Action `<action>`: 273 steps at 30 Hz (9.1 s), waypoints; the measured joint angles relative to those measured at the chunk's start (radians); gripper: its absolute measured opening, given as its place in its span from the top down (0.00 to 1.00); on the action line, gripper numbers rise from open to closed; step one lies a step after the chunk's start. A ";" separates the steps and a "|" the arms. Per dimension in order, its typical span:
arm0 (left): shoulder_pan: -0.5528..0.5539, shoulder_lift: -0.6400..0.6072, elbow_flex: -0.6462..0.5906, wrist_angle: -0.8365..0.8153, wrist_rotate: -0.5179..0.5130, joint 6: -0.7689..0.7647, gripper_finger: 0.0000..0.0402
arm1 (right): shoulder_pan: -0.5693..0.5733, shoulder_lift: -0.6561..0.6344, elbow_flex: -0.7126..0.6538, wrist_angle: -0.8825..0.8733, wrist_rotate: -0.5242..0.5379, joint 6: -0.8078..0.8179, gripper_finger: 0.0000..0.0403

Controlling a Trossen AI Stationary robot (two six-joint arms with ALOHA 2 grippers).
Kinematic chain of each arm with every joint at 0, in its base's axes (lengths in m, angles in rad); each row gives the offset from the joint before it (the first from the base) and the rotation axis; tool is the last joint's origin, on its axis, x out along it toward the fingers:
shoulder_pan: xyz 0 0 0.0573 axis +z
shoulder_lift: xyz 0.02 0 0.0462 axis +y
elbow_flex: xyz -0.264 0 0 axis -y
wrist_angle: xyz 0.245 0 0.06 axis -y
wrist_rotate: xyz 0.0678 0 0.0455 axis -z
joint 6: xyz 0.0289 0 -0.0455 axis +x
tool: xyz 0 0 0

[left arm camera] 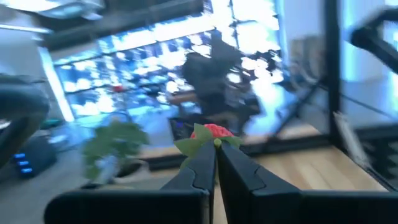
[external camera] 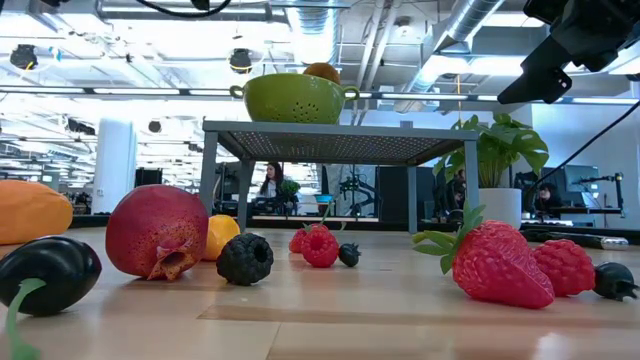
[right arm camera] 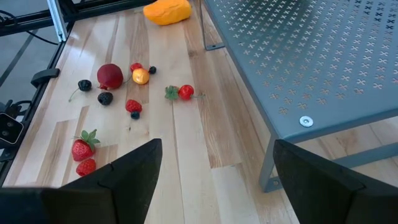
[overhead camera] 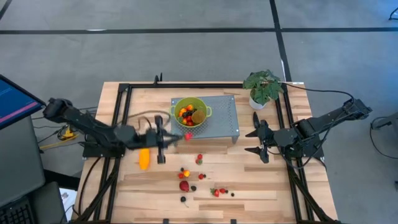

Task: Pick & Place Fruit
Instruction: Put the strawberry into the green strainer bowl on the shelf, then put the red cherry into the green strainer bowl on the shelf, then put the blueberry into the green strainer bowl on the shelf

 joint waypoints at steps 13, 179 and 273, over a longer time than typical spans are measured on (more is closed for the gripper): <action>0.249 -0.016 0.000 -0.010 0.000 0.000 0.97 | 0.000 0.000 0.000 0.000 0.000 0.000 0.25; -0.198 0.420 -0.003 -0.177 0.144 -0.261 0.73 | 0.000 0.000 0.000 0.000 0.000 0.000 0.25; -0.113 0.431 0.001 -0.287 0.231 -0.168 0.34 | 0.000 0.000 0.000 0.000 0.000 0.000 0.25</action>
